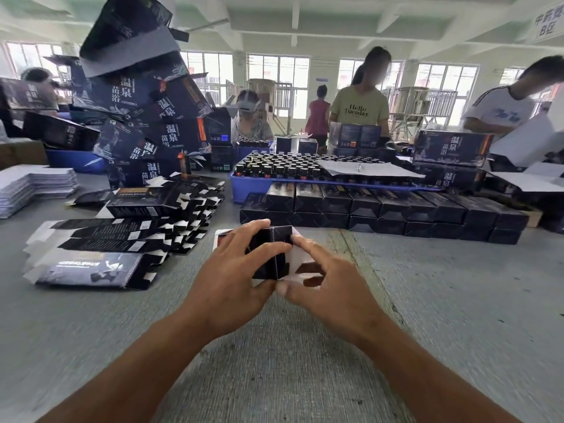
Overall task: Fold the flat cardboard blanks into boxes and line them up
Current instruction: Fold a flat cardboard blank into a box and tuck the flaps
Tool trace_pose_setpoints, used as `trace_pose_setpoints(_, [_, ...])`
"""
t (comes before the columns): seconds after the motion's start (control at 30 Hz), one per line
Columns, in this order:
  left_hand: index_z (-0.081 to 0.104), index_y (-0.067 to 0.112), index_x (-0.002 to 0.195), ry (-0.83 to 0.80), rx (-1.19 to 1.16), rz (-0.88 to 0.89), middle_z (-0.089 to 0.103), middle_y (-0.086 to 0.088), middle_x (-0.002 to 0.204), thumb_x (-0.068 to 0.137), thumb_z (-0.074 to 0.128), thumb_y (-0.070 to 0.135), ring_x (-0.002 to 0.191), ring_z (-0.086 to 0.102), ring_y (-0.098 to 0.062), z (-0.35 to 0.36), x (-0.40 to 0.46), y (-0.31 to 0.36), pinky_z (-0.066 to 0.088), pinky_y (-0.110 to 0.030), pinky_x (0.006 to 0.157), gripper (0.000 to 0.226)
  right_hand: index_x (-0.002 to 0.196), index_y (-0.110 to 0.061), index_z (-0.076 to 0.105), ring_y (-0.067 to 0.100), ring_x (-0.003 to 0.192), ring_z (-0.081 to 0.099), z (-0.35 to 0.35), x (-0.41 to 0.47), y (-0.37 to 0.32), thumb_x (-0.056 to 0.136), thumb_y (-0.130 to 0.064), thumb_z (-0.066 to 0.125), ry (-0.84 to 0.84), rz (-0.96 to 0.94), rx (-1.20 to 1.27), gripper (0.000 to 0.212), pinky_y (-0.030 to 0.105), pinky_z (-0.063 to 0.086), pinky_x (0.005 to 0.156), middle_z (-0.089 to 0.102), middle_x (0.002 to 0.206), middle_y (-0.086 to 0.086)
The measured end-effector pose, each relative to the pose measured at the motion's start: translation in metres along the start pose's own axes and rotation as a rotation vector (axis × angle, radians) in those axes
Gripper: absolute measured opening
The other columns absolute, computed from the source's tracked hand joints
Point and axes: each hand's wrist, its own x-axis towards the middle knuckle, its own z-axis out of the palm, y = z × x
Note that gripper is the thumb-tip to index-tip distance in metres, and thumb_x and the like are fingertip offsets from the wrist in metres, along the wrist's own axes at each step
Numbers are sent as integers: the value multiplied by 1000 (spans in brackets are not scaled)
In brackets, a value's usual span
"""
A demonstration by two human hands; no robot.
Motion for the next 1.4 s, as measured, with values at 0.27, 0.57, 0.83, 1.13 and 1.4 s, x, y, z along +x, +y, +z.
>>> trace_pose_setpoints(0.27, [62,30,132,7,-27,-3,40,0,152,79,84,28,135,44,-28,1,0,5,50,-53,99,58,148,-30,48,8,114,64,2,0,-2,94,-16,67,134,-54,-116,59,28,53,100,65,133,-2])
trace_pose_setpoints(0.57, [62,31,132,-5,-71,-16,39,4,153,81,82,29,136,42,-23,0,-1,5,52,-50,98,56,145,-27,52,-17,54,48,1,1,3,99,-15,59,117,-49,-32,48,4,39,58,72,106,-1])
trace_pose_setpoints(0.83, [61,36,131,-2,-67,17,40,8,151,80,82,32,132,46,-20,1,-1,6,54,-47,93,55,129,-35,64,3,74,69,1,3,6,90,-24,73,193,-16,-16,41,18,56,68,72,90,-12])
trace_pose_setpoints(1.13, [19,38,156,1,-2,10,30,16,154,79,81,39,139,35,-10,6,-2,4,45,-33,104,99,100,-46,47,-6,85,69,5,3,3,88,-27,76,271,-8,-45,37,10,52,70,68,99,-24])
trace_pose_setpoints(1.4, [21,28,156,-8,18,-47,38,8,153,79,80,46,139,36,-13,10,-1,2,40,-33,110,98,124,-29,68,-9,92,65,4,1,1,95,-16,65,213,-63,-11,32,7,51,71,69,112,-20])
